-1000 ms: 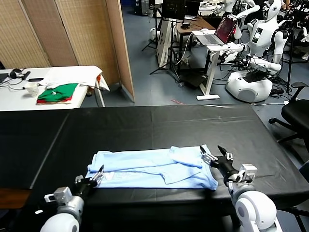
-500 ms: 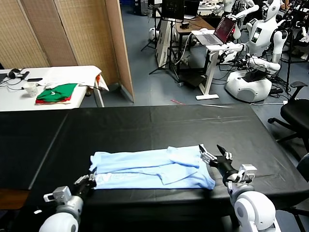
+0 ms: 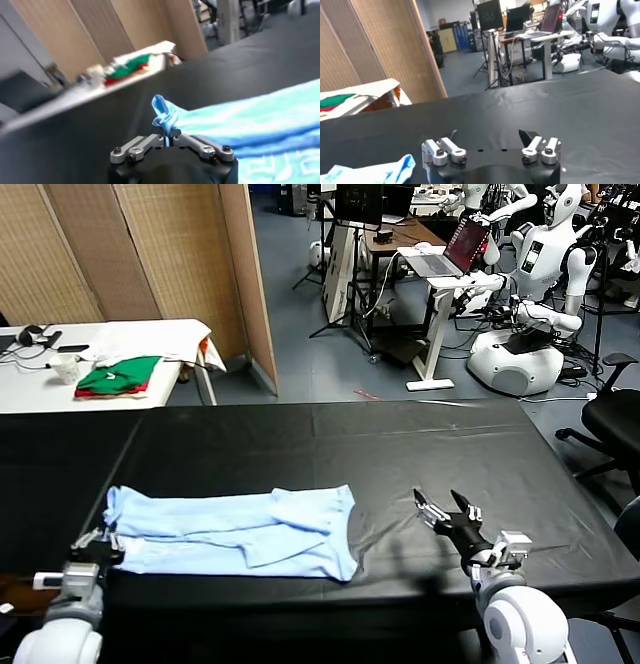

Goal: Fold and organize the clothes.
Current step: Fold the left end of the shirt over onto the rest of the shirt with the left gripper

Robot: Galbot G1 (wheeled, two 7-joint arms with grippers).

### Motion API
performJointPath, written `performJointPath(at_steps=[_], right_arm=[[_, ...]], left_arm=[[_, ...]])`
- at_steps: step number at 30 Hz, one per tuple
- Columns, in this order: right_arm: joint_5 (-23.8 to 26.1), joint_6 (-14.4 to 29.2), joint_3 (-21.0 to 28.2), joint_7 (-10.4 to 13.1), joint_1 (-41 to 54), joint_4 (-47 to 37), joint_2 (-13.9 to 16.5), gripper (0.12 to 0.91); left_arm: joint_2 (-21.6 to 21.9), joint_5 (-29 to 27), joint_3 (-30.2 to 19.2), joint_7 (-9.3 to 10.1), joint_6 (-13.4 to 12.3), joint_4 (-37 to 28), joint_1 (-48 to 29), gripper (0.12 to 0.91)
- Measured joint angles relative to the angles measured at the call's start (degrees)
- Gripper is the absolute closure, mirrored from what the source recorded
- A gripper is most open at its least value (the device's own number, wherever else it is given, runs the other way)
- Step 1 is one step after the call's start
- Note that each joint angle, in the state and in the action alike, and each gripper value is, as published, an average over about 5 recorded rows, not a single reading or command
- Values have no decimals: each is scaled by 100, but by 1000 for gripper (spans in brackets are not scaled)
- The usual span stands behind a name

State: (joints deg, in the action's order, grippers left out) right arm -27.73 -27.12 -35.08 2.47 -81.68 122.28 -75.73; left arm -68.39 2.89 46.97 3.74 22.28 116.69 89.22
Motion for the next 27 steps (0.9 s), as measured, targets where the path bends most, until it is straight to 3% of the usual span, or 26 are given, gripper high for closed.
performJointPath(at_steps=[10, 17, 27], right_arm=[[251, 136, -193, -15, -408, 97, -241, 118], [414, 165, -265, -16, -600, 96, -377, 118], [541, 179, -195, -19, -559, 18, -486, 118]], left_arm=[[-678, 1350, -844, 212, 457, 763, -94, 835], [-1154, 1956, -1754, 284, 515, 911, -352, 835], [-1408, 2508, -2661, 261, 595, 910, -524, 835]])
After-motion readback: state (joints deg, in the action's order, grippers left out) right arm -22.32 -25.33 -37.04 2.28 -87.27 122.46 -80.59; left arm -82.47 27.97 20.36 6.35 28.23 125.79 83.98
